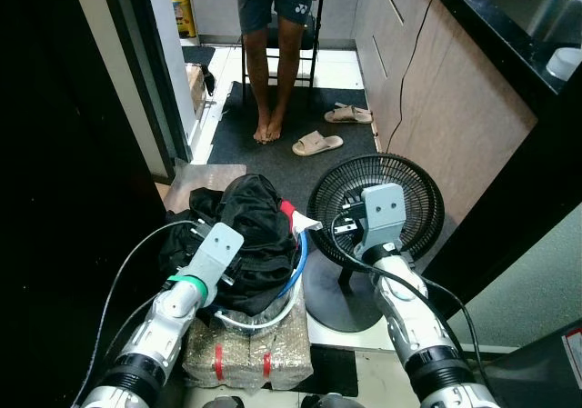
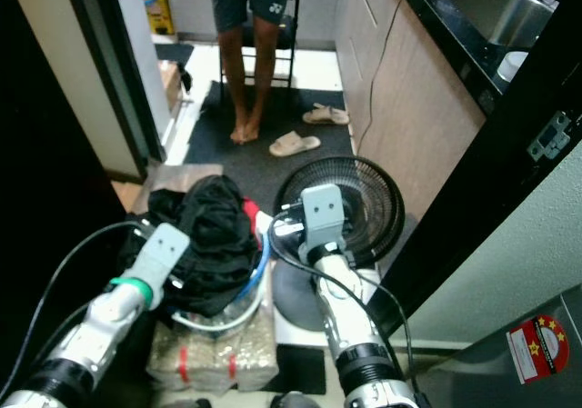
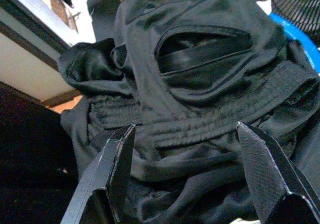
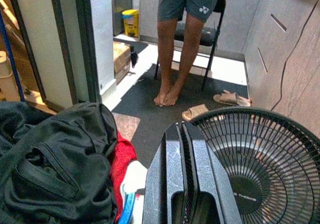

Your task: Clothes washing

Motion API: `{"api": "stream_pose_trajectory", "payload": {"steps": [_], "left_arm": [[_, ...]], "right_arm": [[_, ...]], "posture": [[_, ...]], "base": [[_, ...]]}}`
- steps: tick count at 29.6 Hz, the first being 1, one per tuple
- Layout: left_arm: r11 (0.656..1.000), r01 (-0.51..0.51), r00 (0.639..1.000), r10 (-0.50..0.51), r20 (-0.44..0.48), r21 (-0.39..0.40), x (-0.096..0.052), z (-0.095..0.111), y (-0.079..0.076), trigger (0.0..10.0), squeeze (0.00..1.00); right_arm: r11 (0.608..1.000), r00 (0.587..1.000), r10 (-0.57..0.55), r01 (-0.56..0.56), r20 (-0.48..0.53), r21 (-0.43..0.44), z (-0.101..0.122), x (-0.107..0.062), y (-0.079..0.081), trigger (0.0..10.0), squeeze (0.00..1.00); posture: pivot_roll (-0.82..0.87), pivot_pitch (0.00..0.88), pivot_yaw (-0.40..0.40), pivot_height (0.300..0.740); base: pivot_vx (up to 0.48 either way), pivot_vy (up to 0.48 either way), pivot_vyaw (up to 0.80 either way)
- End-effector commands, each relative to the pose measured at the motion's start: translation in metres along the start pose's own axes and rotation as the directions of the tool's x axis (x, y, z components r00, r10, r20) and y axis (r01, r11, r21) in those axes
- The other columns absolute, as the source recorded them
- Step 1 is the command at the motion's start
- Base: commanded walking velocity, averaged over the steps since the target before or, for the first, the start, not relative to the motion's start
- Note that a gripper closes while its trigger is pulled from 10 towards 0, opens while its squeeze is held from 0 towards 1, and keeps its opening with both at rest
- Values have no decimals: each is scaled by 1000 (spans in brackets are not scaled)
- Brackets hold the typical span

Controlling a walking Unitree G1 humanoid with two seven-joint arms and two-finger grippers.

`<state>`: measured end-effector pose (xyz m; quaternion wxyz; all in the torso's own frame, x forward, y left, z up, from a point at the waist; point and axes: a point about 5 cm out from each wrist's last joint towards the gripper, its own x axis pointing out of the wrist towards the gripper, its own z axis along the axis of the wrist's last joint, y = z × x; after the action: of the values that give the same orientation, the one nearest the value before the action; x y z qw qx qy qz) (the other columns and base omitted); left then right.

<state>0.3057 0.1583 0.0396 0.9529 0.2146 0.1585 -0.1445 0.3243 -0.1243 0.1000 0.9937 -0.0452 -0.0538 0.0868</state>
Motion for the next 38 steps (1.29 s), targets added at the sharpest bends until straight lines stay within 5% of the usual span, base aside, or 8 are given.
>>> {"api": "stream_pose_trajectory", "payload": {"steps": [1,4,11,15,26,32,38], "left_arm": [[999,-17,999,18,31,-45,0,4,1,10000,0],[993,-34,995,44,88,-111,0,15,2,10000,0],[993,-36,995,46,92,-111,2,16,1,10000,0],[1000,-13,1000,13,-11,-9,6,-1,-3,10000,0],[999,-47,999,47,1,15,13,10,6,10000,0],[995,-75,985,83,-148,61,8,-20,15,10000,0],[993,-99,984,108,-143,70,1,-28,23,10000,0]], "right_arm": [[1000,1000,-2,2,-1,-6,-1,1,0,10000,0],[1000,1000,-7,7,7,0,1,2,2,10000,0],[1000,1000,-8,8,13,1,1,2,3,10000,0],[1000,1000,-16,16,16,-10,0,0,0,10000,0],[1000,1000,2,-1,15,-17,2,4,2,10000,0],[1000,999,31,-31,17,-1,4,7,13,10000,0],[999,999,46,-46,25,-1,6,3,14,10000,0]], "posture": [[-27,10,29,740],[-42,4,35,740],[-44,4,35,740],[-42,65,34,740],[-13,117,20,740],[2,199,5,740],[20,277,4,740]], "base": [[0,0,0],[0,0,0],[0,0,0],[0,0,0],[0,0,0],[0,0,0],[0,0,0]]}}
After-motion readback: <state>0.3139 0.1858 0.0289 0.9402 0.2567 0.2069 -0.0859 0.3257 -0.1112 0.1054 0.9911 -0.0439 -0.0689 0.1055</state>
